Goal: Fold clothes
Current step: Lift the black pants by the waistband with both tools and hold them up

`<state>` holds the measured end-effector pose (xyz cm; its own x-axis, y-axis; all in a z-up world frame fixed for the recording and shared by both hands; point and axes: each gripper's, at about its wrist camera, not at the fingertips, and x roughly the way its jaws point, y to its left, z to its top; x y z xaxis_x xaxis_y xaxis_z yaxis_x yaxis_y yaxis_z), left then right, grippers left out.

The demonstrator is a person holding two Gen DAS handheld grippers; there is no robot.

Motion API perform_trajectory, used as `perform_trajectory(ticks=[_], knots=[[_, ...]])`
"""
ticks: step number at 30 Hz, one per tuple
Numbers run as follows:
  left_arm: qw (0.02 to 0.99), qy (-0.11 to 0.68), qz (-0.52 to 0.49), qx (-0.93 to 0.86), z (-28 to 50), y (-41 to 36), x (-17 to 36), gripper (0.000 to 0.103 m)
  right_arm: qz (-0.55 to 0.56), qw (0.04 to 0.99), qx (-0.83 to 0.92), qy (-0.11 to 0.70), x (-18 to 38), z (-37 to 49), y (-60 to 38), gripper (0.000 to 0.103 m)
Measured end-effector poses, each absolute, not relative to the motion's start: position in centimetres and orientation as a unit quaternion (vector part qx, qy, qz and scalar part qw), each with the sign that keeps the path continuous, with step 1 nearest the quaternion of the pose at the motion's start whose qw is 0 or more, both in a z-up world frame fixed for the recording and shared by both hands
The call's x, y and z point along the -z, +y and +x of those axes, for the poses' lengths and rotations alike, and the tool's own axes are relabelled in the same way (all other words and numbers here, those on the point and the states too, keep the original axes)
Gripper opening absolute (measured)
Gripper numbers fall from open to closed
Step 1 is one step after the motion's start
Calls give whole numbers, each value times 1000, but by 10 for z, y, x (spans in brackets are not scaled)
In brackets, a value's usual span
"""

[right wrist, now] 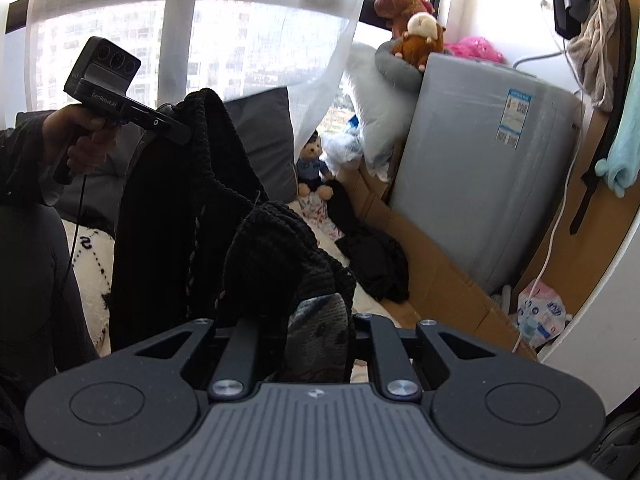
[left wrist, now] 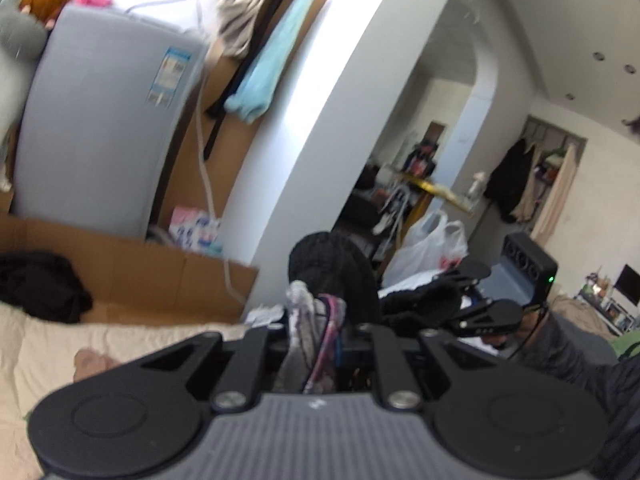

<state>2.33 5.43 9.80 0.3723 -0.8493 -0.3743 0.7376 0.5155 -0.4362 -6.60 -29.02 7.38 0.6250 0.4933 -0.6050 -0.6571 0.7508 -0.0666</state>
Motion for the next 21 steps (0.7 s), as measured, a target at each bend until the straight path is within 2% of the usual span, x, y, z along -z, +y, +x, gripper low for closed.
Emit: perform_trajectory(ticks=[5, 21], knots=[[825, 324, -97, 452, 82, 53, -49, 13, -144, 881, -309, 328, -29, -16, -286, 16], [839, 355, -123, 393, 215, 53, 56, 13, -114, 879, -255, 387, 96, 137, -292, 16]])
